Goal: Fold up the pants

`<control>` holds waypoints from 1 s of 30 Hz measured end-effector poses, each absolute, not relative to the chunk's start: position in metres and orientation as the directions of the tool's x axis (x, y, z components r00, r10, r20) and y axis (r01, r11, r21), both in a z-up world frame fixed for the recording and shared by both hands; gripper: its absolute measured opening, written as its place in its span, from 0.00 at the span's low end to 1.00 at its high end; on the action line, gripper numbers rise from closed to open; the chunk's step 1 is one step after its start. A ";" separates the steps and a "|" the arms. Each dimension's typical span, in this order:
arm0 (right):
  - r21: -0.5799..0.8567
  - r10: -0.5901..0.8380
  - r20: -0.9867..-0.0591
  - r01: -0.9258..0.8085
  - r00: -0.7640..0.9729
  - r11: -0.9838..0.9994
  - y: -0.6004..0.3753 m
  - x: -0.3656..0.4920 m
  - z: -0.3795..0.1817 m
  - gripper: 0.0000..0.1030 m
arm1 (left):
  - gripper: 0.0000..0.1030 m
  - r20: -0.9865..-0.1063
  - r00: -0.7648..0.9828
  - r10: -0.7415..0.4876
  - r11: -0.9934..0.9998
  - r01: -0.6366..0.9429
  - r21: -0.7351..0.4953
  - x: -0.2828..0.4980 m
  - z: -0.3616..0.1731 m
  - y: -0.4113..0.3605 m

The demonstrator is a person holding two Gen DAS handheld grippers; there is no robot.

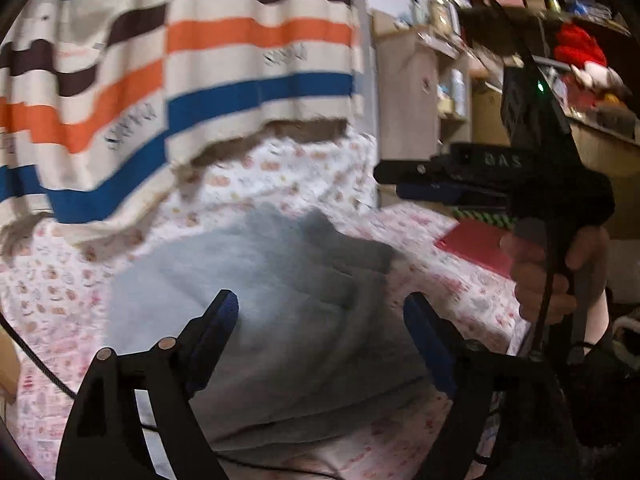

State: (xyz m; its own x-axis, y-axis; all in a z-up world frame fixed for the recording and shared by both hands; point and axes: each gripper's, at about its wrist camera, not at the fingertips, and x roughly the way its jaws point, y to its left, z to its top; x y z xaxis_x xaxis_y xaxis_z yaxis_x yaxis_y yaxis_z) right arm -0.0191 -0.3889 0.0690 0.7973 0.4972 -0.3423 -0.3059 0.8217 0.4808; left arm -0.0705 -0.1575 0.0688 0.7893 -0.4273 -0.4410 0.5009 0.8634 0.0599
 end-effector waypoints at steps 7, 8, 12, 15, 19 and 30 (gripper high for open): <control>0.357 0.482 -0.455 -0.343 0.748 0.869 -0.310 0.017 0.069 0.51 | 0.89 -0.364 0.908 -0.209 0.967 0.247 0.058 -0.059 0.078 -0.081; 0.349 0.472 -0.478 -0.333 0.740 0.876 -0.303 0.024 0.064 0.51 | 0.89 -0.367 0.912 -0.181 0.975 0.216 0.055 -0.056 0.076 -0.072; 0.336 0.438 -0.555 -0.291 0.708 0.896 -0.285 0.046 0.045 0.51 | 0.89 -0.390 0.911 -0.136 0.988 0.154 0.013 -0.045 0.064 -0.037; 0.370 0.453 -0.567 -0.279 0.688 0.886 -0.282 0.055 0.038 0.44 | 0.89 -0.421 0.896 -0.138 0.990 0.132 -0.042 -0.032 0.055 -0.017; 0.401 0.441 -0.520 -0.247 0.731 0.882 -0.288 0.049 0.051 0.18 | 0.89 -0.443 0.884 -0.149 0.988 0.115 -0.103 -0.028 0.047 0.000; 0.415 0.330 -0.516 -0.107 0.790 0.904 -0.317 0.017 0.069 0.17 | 0.89 -0.530 0.822 -0.209 0.978 0.179 -0.109 -0.018 0.026 -0.006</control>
